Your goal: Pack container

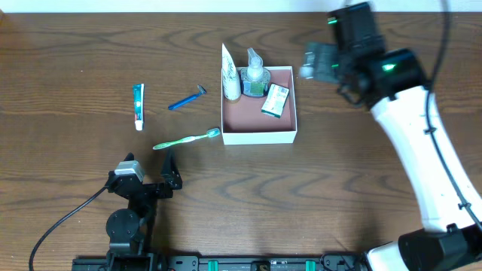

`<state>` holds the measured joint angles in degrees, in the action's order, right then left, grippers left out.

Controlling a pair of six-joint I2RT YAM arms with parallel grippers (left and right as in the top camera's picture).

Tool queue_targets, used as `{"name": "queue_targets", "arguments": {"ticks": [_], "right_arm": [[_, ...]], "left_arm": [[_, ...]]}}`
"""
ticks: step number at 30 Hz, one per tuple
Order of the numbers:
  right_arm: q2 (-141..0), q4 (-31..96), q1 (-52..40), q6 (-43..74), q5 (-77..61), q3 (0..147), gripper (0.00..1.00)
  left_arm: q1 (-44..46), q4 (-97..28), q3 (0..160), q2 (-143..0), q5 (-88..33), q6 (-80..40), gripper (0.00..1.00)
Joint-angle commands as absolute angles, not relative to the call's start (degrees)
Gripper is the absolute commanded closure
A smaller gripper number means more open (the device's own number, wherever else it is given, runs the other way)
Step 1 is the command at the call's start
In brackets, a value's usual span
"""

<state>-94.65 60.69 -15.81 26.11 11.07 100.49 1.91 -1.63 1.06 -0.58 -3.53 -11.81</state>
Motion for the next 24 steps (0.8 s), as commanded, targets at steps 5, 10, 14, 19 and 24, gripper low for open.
{"name": "queue_targets", "arguments": {"ticks": [5, 10, 14, 19, 24], "right_arm": [[-95.6, 64.4, -2.8, 28.2, 11.6, 100.4, 0.01], [-95.6, 66.1, 4.1, 28.3, 11.5, 100.4, 0.01], [-95.6, 67.5, 7.0, 28.2, 11.4, 100.4, 0.01], [-95.6, 68.2, 7.6, 28.2, 11.4, 100.4, 0.01], [-95.6, 68.2, 7.6, 28.2, 11.4, 100.4, 0.01]], "left_arm": [[1.6, -3.8, 0.2, -0.2, -4.1, -11.7, 0.02], [1.6, -3.8, 0.2, -0.2, -4.1, -11.7, 0.02], [1.6, -3.8, 0.2, -0.2, -4.1, -11.7, 0.02], [1.6, -4.0, 0.6, -0.2, -6.1, -12.8, 0.02], [1.6, -8.6, 6.2, -3.1, -6.9, -17.9, 0.02]]}}
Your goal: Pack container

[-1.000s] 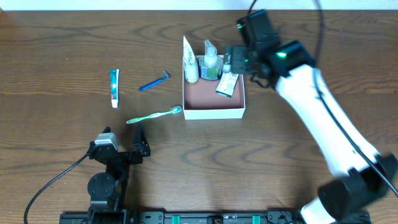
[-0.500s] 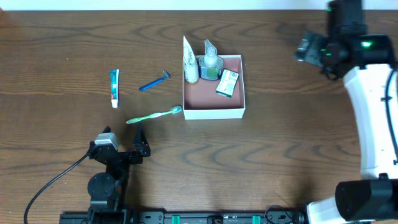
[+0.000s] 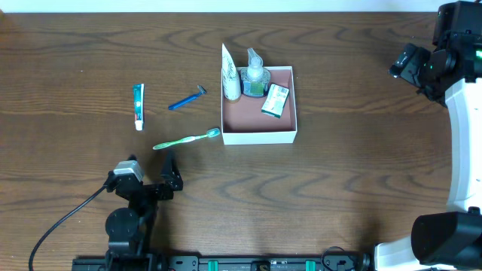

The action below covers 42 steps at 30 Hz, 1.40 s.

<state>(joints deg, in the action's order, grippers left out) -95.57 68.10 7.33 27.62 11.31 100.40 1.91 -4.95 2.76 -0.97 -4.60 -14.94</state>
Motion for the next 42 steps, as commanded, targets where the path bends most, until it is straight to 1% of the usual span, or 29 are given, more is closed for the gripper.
{"name": "queue_targets", "arguments": {"ticks": [1, 4, 10, 13, 15, 18, 27, 28, 31, 33, 38, 42], "right_arm": [[-95.6, 68.2, 7.6, 28.2, 11.4, 100.4, 0.01], [-95.6, 68.2, 7.6, 28.2, 11.4, 100.4, 0.01], [-95.6, 68.2, 7.6, 28.2, 11.4, 100.4, 0.01], [-95.6, 68.2, 7.6, 28.2, 11.4, 100.4, 0.01], [-95.6, 68.2, 7.6, 28.2, 11.4, 100.4, 0.01], [-95.6, 68.2, 7.5, 28.2, 11.4, 100.4, 0.01], [-95.6, 68.2, 7.6, 28.2, 11.4, 100.4, 0.01], [-95.6, 68.2, 7.6, 28.2, 11.4, 100.4, 0.01], [-95.6, 68.2, 7.6, 28.2, 11.4, 100.4, 0.01], [-95.6, 68.2, 7.6, 28.2, 11.4, 100.4, 0.01], [-95.6, 68.2, 7.6, 28.2, 11.4, 100.4, 0.01], [-95.6, 68.2, 7.6, 28.2, 11.4, 100.4, 0.01]], "left_arm": [[1.6, -10.5, 8.3, -4.6, -6.9, -17.8, 0.02], [1.6, -15.7, 16.2, -11.8, -6.8, -15.8, 0.02], [1.6, -29.1, 38.7, -34.3, -7.1, -14.5, 0.02], [1.6, -37.4, 50.2, -45.4, -9.1, -8.6, 0.02], [1.6, -40.4, 56.3, -51.9, -10.7, -4.9, 0.02], [1.6, -41.1, 61.6, -59.5, -13.4, -4.5, 0.02], [1.6, -39.4, 62.5, -74.2, -12.3, -5.2, 0.02], [1.6, -39.4, 62.5, -75.8, -11.5, -5.4, 0.02], [0.7, -39.0, 62.5, -79.3, -4.1, -9.3, 0.02], [-1.1, -37.7, 62.5, -81.1, -2.3, -9.2, 0.02], [-7.7, -32.1, 62.5, -85.0, -2.3, -8.6, 0.02], [-11.1, -27.4, 62.5, -89.8, -5.6, -4.1, 0.02]]}}
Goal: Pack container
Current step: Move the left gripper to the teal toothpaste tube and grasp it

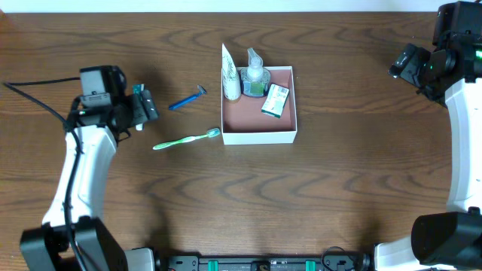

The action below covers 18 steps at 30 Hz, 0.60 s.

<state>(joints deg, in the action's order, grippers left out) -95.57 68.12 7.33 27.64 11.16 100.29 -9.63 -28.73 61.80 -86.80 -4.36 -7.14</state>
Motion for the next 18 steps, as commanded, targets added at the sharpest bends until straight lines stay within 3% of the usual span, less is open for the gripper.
{"name": "queue_targets", "arguments": {"ticks": [1, 18], "right_arm": [[-95.6, 68.2, 7.6, 28.2, 11.4, 100.4, 0.01], [-95.6, 68.2, 7.6, 28.2, 11.4, 100.4, 0.01]], "left_arm": [[-11.4, -26.3, 62.5, -91.4, -6.0, -3.0, 0.02], [-11.5, -15.6, 62.5, -104.8, -5.3, 2.8, 0.02]]}}
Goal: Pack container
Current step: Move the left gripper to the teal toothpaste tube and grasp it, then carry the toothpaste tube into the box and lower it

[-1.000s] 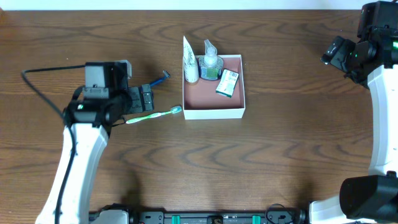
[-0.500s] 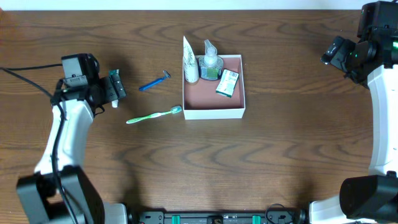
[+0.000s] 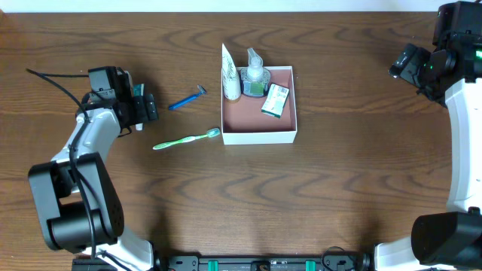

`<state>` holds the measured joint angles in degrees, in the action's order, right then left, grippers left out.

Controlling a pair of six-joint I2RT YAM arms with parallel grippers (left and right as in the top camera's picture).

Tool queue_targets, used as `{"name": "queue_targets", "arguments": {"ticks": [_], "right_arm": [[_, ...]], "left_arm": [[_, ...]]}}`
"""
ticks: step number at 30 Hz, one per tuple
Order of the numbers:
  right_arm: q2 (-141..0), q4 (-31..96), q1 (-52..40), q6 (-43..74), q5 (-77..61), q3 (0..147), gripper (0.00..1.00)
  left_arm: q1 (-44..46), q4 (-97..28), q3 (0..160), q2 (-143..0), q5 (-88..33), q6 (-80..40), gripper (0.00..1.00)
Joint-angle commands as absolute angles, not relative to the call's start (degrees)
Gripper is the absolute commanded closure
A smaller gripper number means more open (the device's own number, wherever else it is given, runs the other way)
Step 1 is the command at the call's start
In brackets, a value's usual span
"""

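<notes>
The white container [image 3: 258,136] with a pink floor stands at mid-table. Inside it are a white tube [image 3: 230,79], a clear pump bottle [image 3: 255,75] and a green-and-white packet [image 3: 276,100]. Left of it lie a blue razor [image 3: 187,98] and a green toothbrush [image 3: 187,139]. Further left, my left gripper [image 3: 141,108] is over a white toothpaste tube [image 3: 138,91] with a teal end, fingers apart on either side of it and covering its middle. My right gripper [image 3: 401,63] hangs at the far right edge, and its jaws are too dark to read.
The left arm [image 3: 83,150] reaches in from the lower left, with a black cable [image 3: 56,81] trailing behind the wrist. The white right arm [image 3: 461,150] runs down the right edge. The container's front half holds nothing.
The left wrist has shifted slightly right and toward the far side, still over the toothpaste tube, and the arm's base link is now in view at lower left. The right arm has not moved.
First the right gripper was just right of the container while the left arm sat folded at the front edge. The right arm then pulled back to the far right and stayed. The left arm later reached out to the toothpaste tube and is now over it.
</notes>
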<state>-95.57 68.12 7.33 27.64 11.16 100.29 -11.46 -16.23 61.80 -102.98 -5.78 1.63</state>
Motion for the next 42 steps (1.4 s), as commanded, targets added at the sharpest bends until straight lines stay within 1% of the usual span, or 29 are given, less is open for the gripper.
{"name": "queue_targets", "arguments": {"ticks": [1, 3, 4, 6, 7, 11, 13, 14, 15, 16, 20, 21, 28, 29, 31, 34, 38, 42], "right_arm": [[-95.6, 68.2, 7.6, 28.2, 11.4, 100.4, 0.01], [-95.6, 68.2, 7.6, 28.2, 11.4, 100.4, 0.01], [-95.6, 68.2, 7.6, 28.2, 11.4, 100.4, 0.01], [-95.6, 68.2, 7.6, 28.2, 11.4, 100.4, 0.01], [-95.6, 68.2, 7.6, 28.2, 11.4, 100.4, 0.01], [-95.6, 68.2, 7.6, 28.2, 11.4, 100.4, 0.01], [-95.6, 68.2, 7.6, 28.2, 11.4, 100.4, 0.01], [-95.6, 68.2, 7.5, 28.2, 11.4, 100.4, 0.01], [-95.6, 68.2, 7.6, 28.2, 11.4, 100.4, 0.01], [-95.6, 68.2, 7.6, 28.2, 11.4, 100.4, 0.01], [-95.6, 68.2, 7.6, 28.3, 11.4, 100.4, 0.01], [-95.6, 68.2, 7.6, 28.2, 11.4, 100.4, 0.01], [-95.6, 68.2, 7.6, 28.2, 11.4, 100.4, 0.01], [-95.6, 68.2, 7.6, 28.2, 11.4, 100.4, 0.01], [-95.6, 68.2, 7.6, 28.2, 11.4, 100.4, 0.01], [-95.6, 68.2, 7.6, 28.2, 11.4, 100.4, 0.01], [-95.6, 68.2, 7.6, 28.2, 11.4, 100.4, 0.01], [-95.6, 68.2, 7.6, 28.2, 11.4, 100.4, 0.01]], "left_arm": [[-11.5, -15.1, 62.5, -105.3, -5.3, 2.8, 0.02], [-11.5, -13.9, 62.5, -105.9, -5.3, 2.8, 0.01], [-11.5, -13.5, 62.5, -106.1, -5.3, 2.8, 0.02], [-11.5, -12.7, 62.5, -106.7, -5.3, 2.8, 0.12], [-11.5, -12.3, 62.5, -107.1, -5.3, 3.0, 0.14], [-11.5, -10.9, 62.5, -109.0, -5.3, 3.0, 0.14], [-11.5, -10.5, 62.5, -109.7, -5.3, 3.0, 0.18], [-11.5, -10.5, 62.5, -109.8, -5.3, 3.0, 0.21], [-11.5, -10.5, 62.5, -109.9, -5.3, 3.0, 0.28], [-11.5, -10.5, 62.5, -109.9, -5.3, 3.0, 0.38], [-11.5, -10.0, 62.5, -109.9, -5.3, 3.0, 0.52], [-11.5, -9.7, 62.5, -109.9, -5.3, 3.0, 0.59], [-11.4, -10.1, 62.5, -109.7, -5.3, 2.3, 0.81], [-11.4, -10.2, 62.5, -109.6, -5.4, 2.3, 0.81], [-11.4, -10.9, 62.5, -109.2, -5.3, 1.8, 0.89], [-11.4, -11.5, 62.5, -107.8, -5.3, 1.6, 0.92], [-11.4, -12.1, 62.5, -104.8, -5.4, -0.9, 0.93], [-11.2, -13.2, 62.5, -98.1, -5.6, -3.1, 0.92]]}}
